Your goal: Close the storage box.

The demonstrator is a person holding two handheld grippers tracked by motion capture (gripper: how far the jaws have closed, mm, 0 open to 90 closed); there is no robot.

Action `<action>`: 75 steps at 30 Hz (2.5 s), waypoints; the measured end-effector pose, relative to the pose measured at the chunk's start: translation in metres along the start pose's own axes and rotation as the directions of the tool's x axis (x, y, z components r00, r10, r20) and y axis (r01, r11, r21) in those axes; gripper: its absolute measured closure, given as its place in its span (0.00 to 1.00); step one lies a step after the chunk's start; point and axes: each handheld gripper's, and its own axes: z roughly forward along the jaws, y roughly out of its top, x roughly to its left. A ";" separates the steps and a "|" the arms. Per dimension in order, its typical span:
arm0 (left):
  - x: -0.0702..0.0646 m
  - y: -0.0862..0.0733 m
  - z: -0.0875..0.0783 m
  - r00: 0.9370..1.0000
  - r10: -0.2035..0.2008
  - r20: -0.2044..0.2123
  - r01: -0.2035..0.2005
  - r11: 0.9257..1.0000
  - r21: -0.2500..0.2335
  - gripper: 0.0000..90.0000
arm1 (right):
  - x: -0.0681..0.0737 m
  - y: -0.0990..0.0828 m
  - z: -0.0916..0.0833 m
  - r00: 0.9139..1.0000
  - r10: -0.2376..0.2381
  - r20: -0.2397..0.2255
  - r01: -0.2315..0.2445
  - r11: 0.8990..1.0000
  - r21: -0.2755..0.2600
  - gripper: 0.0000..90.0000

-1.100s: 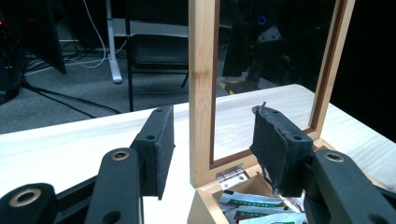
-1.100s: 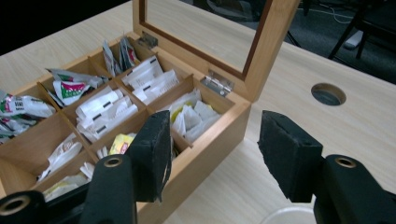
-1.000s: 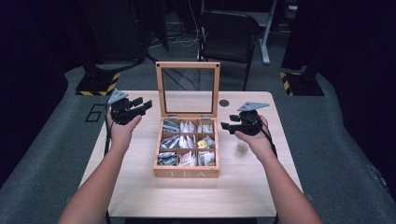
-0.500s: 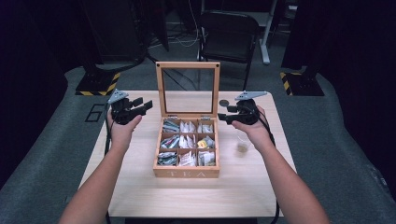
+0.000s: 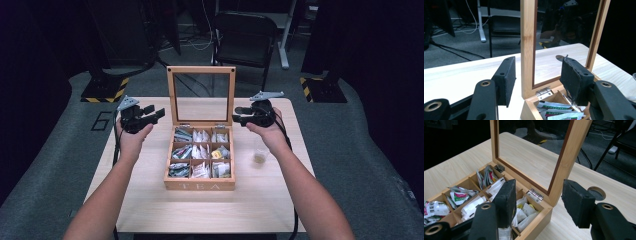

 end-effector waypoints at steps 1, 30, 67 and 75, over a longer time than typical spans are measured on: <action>0.000 0.000 -0.001 1.000 0.004 -0.001 -0.004 1.000 0.003 0.51 | 0.000 0.001 0.000 1.000 0.004 0.000 -0.004 1.000 0.009 0.50; -0.001 0.007 -0.001 1.000 0.008 0.011 -0.008 1.000 0.006 0.51 | -0.017 0.014 0.042 0.999 0.001 0.044 -0.002 0.999 0.035 0.49; 0.003 0.001 -0.004 1.000 0.010 0.015 -0.011 0.999 0.035 0.51 | -0.032 0.015 0.077 0.999 0.038 0.033 -0.039 0.998 0.039 0.50; 0.003 0.000 -0.003 1.000 0.005 0.011 -0.006 1.000 0.030 0.51 | -0.033 0.017 0.071 0.998 0.064 0.021 -0.065 0.997 0.051 0.57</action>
